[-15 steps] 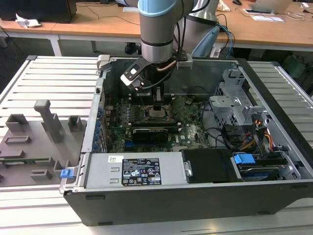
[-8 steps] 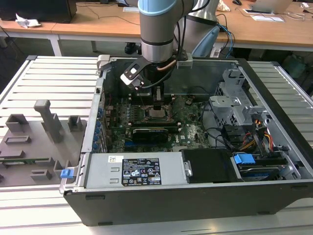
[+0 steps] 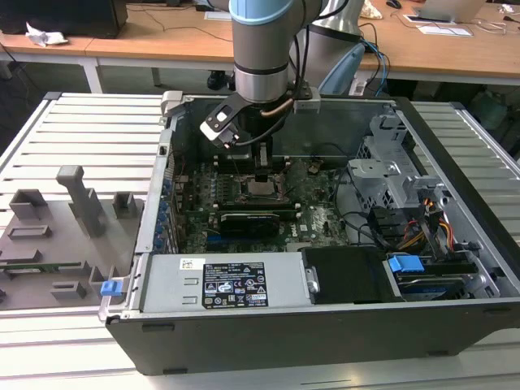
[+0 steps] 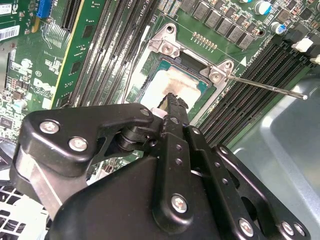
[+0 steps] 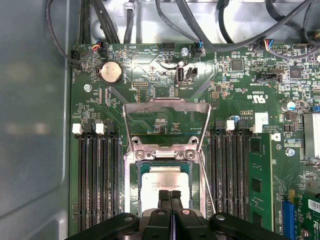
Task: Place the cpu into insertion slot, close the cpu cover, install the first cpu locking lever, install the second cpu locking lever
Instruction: 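Close the cpu cover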
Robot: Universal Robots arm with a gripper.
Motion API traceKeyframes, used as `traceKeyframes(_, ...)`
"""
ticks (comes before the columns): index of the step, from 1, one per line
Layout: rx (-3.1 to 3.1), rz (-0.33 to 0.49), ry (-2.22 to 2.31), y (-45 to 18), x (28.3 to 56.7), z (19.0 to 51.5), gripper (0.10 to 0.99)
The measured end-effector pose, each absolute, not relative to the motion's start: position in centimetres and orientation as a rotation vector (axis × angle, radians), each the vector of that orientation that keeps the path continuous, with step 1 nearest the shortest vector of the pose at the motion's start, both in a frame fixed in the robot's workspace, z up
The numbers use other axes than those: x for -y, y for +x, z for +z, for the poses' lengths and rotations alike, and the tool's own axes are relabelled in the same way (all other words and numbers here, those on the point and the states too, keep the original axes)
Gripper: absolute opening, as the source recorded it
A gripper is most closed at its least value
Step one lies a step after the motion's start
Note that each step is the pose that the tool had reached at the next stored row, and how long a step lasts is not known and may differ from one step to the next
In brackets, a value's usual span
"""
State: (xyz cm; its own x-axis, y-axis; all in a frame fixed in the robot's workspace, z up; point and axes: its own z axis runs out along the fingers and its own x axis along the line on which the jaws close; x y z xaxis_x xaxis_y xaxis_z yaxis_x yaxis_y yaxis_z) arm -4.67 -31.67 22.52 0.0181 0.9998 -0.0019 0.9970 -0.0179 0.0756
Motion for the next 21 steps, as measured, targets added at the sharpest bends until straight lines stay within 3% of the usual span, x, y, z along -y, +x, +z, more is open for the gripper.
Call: traceKeyframes(21,-2.162,0.079,2.202,-4.7,31.7,23.7,0.106)
